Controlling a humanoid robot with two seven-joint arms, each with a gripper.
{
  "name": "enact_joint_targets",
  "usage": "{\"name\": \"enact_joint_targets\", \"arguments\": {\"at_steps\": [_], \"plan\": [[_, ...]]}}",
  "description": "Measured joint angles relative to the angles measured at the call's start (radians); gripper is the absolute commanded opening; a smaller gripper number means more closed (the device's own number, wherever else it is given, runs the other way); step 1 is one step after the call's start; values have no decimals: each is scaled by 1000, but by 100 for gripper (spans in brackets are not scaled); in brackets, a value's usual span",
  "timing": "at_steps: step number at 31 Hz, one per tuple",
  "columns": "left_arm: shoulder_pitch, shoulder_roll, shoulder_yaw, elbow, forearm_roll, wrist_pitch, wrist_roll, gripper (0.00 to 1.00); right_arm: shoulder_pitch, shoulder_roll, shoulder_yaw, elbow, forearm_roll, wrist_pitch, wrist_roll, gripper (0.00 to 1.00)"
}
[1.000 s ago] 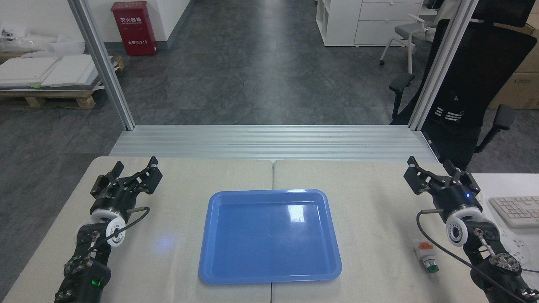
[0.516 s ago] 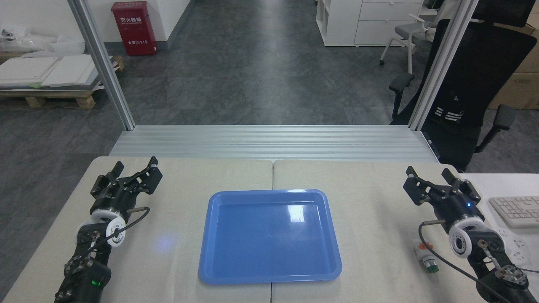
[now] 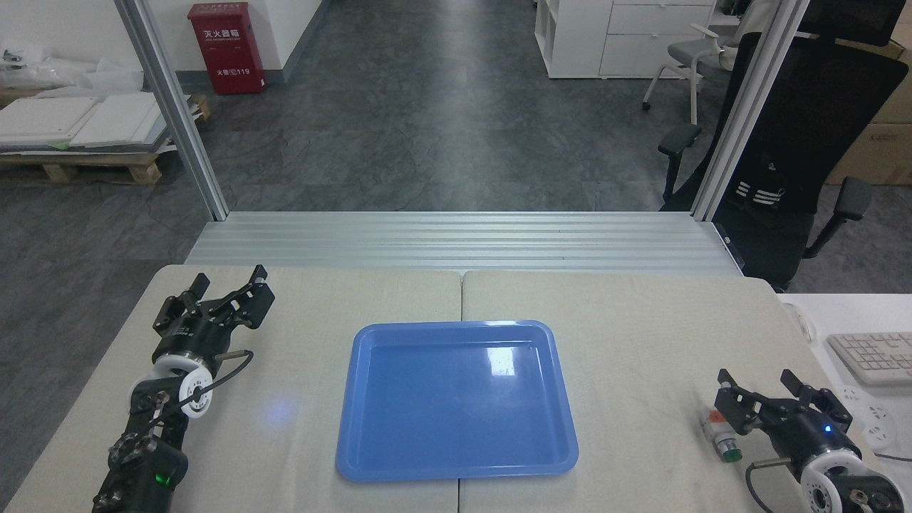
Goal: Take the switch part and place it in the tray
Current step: 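Close the right gripper on the switch part, then lift the switch part and carry it over the blue tray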
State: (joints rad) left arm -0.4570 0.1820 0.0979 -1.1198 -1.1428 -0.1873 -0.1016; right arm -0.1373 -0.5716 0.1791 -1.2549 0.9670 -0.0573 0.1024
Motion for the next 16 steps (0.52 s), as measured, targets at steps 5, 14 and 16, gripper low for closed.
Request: {"name": "enact_joint_targets", "arguments": {"at_steps": [5,14,16], "plan": [[0,0,0,0,0,0,0,100,33,37,6,1,-4,-2,-1,98],[0,0,0,0,0,0,0,100,47,76,7,1,-53,-34,-1,95],[0,0,0,0,0,0,0,100,50,77,9,2,-53,-36,1,91]]}}
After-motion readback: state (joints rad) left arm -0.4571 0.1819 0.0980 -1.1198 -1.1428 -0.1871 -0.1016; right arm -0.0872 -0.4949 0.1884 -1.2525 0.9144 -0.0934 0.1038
